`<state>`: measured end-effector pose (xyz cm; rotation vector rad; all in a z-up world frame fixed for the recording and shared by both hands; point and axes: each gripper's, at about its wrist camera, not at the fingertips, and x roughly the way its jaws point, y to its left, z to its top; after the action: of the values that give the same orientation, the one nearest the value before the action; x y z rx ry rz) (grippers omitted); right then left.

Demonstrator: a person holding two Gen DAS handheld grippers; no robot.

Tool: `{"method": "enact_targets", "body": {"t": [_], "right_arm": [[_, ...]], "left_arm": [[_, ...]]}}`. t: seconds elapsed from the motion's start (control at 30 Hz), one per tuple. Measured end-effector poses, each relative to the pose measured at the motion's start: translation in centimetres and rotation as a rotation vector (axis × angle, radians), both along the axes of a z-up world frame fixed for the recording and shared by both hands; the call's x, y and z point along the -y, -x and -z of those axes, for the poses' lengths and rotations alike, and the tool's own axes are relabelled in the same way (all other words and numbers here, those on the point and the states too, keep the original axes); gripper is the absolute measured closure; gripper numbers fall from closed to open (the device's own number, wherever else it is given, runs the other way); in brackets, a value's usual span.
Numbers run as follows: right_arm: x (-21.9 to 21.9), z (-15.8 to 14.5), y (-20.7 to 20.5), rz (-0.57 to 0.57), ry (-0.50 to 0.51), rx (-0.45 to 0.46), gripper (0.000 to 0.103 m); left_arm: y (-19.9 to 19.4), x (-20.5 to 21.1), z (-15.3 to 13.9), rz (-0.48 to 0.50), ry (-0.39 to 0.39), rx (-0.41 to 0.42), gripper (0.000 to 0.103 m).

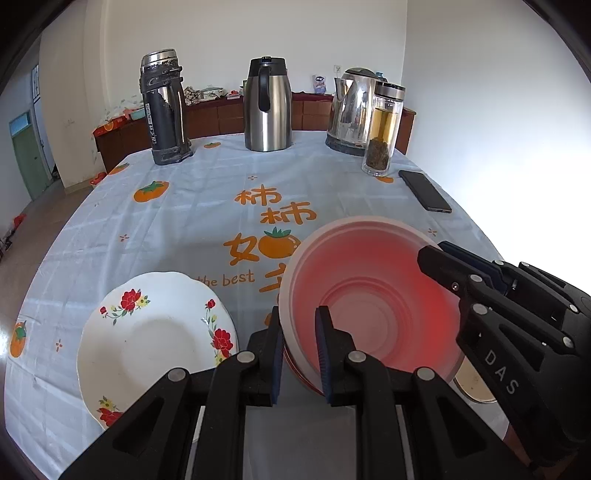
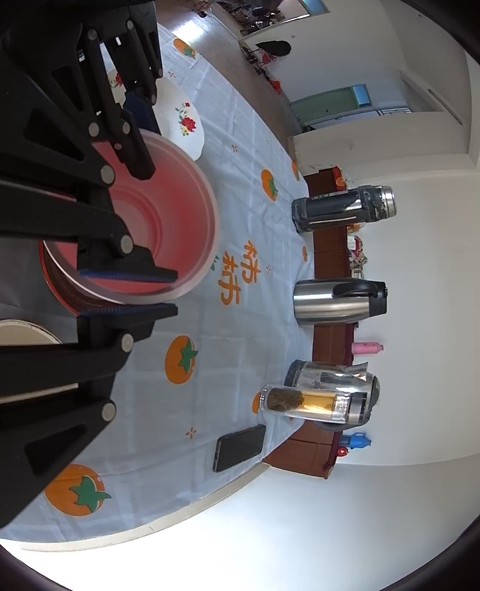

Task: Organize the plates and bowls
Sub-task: 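Lift the pink bowl with the left tool over the stainless steel bowl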

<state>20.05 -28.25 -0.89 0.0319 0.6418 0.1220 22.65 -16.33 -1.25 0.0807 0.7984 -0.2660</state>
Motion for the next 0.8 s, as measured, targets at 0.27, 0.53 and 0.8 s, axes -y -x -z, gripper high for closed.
{"method": "enact_targets", "body": {"t": [0.27, 0.53, 0.8], "right_arm": [[0.2, 0.9, -0.6, 0.003, 0.010, -0.030, 0.090], [0.4, 1.1, -0.9, 0.001, 0.014, -0.041, 0.090], [0.2, 1.5, -1.2, -0.014, 0.022, -0.056, 0.090]], "left_arm": [[-0.2, 0.5, 0.7, 0.003, -0.018, -0.020, 0.085], [-0.6, 0.9, 1.4, 0.003, -0.034, -0.040, 0.085], [-0.8, 0.8, 1.9, -0.003, -0.041, -0.061, 0.085]]}}
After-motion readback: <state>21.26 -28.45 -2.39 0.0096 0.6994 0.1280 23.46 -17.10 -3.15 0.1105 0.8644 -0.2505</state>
